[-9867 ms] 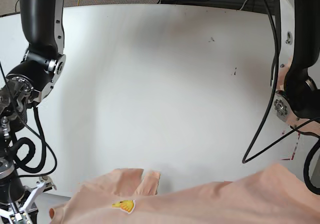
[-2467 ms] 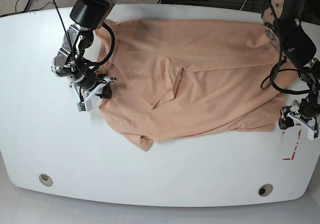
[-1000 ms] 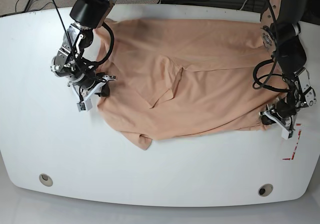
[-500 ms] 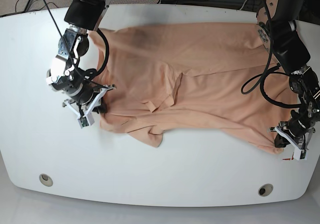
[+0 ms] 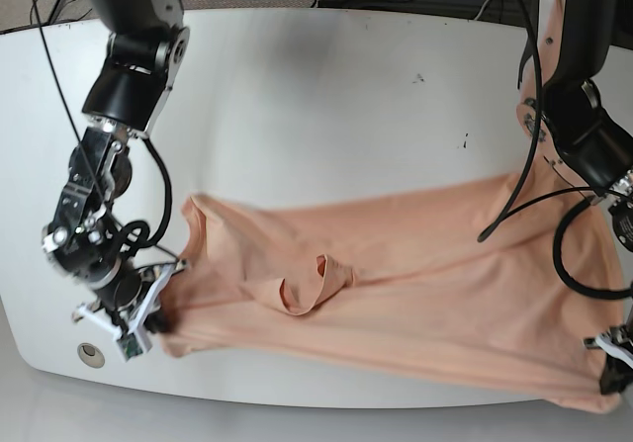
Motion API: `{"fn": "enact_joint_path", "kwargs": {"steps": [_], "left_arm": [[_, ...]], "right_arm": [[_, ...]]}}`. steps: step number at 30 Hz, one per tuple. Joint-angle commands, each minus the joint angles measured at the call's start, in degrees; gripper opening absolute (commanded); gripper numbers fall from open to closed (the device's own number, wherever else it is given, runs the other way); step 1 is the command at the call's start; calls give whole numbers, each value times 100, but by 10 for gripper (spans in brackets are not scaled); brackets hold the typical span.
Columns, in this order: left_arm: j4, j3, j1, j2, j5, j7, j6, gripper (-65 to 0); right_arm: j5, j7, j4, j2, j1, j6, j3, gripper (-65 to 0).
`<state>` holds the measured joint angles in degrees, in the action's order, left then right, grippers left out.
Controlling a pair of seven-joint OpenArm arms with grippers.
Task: Layout the t-shirt on the table in an organized manner, then fold the t-shirt properly
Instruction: 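Lift the t-shirt with both grippers and stretch it out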
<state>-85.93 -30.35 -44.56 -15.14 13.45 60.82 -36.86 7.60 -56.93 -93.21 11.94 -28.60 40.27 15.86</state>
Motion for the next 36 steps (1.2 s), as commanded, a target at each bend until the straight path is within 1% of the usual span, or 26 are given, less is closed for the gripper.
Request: {"fn": "enact_joint_path", "kwargs": {"steps": [1, 3, 4, 5, 7, 10, 13, 17, 19, 22, 27, 30, 35, 36], "left_arm": [[-457, -11, -850, -135, 31, 138, 25, -649], [-563, 15, -1202, -231, 31, 305, 25, -649], [-616, 24, -1501, -284, 31, 437, 25, -649], [-625, 24, -1624, -293, 31, 481, 25, -647], [-642, 24, -2037, -319, 31, 657, 25, -647], [-642, 24, -2371, -319, 31, 771, 16, -647], [-642, 24, -2529, -328, 31, 789, 7, -647], [-677, 24, -2529, -328, 39, 833, -11, -647], [-730, -11, -2424, -346, 39, 921, -11, -646], [-844, -11, -2125, -469, 48, 982, -19, -646], [-1240, -20, -1254, -451, 180, 982, -19, -646], [-1574, -55, -507, -469, 426, 982, -19, -646], [-1996, -477, 899, -451, 716, 982, -19, -647], [-2014, -530, 1075, -451, 769, 982, -19, -647]], "right_arm": [[62, -70, -160, 375, -995, -27, -210, -625], [71, -228, -160, 489, -1452, -27, -315, -625], [71, -369, -160, 568, -1821, -27, -359, -625], [71, -430, -160, 586, -1944, -27, -377, -625], [71, -685, -160, 656, -2489, -27, -395, -625], [71, -905, -160, 674, -2964, -27, -395, -625], [71, -1011, -160, 682, -3210, -27, -395, -625], [80, -1055, -301, 806, -3228, -27, -395, -625], [80, -1072, -538, 806, -3096, -27, -377, -625], [71, -1090, -864, 806, -2736, -27, -359, -625], [80, -1107, -1541, 797, -1716, -27, -342, -625], [80, -1107, -1963, 770, -854, -27, -113, -625], [80, -1081, -2077, 348, 570, -27, 362, -626], [80, -1072, -2086, 313, 746, -27, 423, -626]]}}
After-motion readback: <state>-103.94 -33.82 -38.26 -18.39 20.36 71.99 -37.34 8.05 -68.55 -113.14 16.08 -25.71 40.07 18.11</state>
